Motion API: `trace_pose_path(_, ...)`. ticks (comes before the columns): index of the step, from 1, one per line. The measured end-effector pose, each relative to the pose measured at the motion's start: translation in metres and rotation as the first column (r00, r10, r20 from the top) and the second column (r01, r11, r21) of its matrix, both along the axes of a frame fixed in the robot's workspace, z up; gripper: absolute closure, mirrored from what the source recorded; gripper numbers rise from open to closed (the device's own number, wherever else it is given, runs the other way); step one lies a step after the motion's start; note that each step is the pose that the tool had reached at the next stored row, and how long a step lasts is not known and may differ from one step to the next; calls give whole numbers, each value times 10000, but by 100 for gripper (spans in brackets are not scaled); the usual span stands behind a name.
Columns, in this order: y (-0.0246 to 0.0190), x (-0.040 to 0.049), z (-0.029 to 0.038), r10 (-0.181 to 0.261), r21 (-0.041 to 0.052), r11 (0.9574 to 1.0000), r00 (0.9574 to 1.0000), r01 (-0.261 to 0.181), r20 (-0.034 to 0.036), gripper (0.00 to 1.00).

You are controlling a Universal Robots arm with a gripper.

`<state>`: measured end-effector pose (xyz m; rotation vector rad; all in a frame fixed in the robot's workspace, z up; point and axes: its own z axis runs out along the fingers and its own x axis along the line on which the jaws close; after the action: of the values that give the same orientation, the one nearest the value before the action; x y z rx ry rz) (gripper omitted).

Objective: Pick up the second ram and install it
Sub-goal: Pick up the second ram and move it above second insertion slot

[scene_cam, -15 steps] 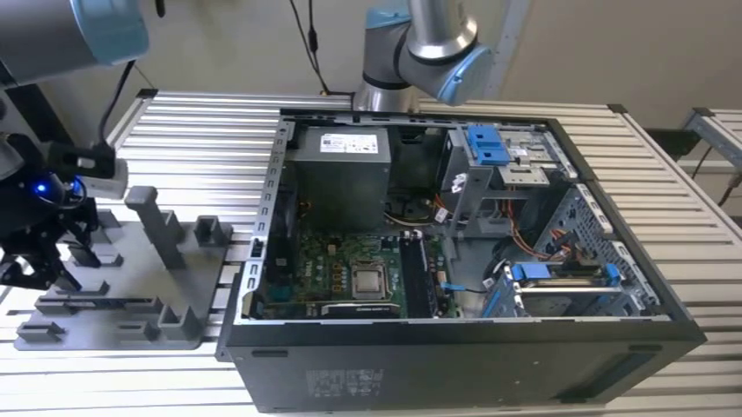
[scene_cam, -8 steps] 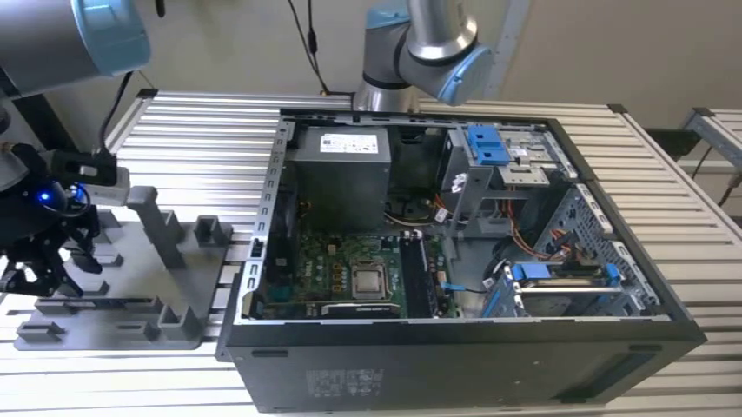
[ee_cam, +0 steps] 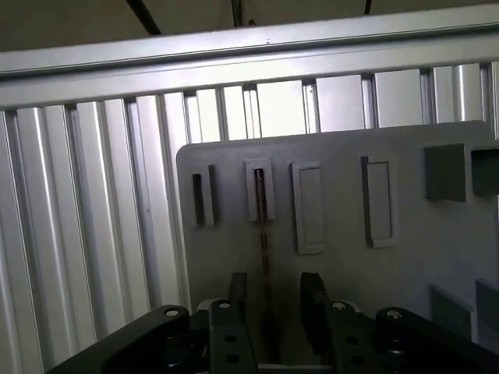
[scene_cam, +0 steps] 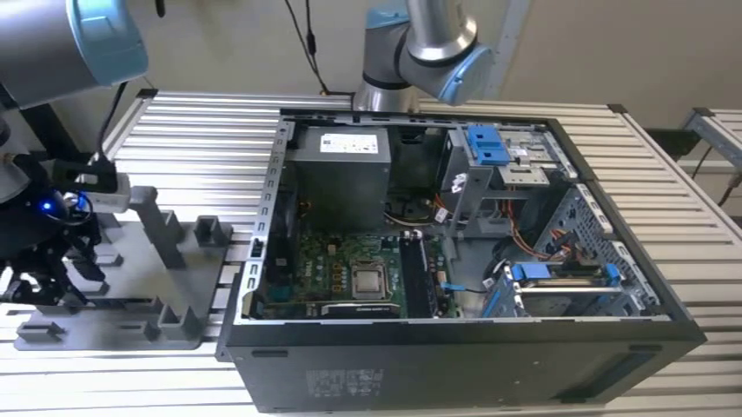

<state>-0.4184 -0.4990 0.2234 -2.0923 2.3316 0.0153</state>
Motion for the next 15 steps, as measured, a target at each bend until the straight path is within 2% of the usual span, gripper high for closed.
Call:
trace_pose_path(3,-3,0,-28,307,2,9995,9995,-307,94,58)
trace_pose_path(10,-3,-6,-113,1082,-1,9941,9941,-1082,110,58)
trace_pose_path(15,-3,-6,-172,1171,-1,9931,9931,-1171,112,58)
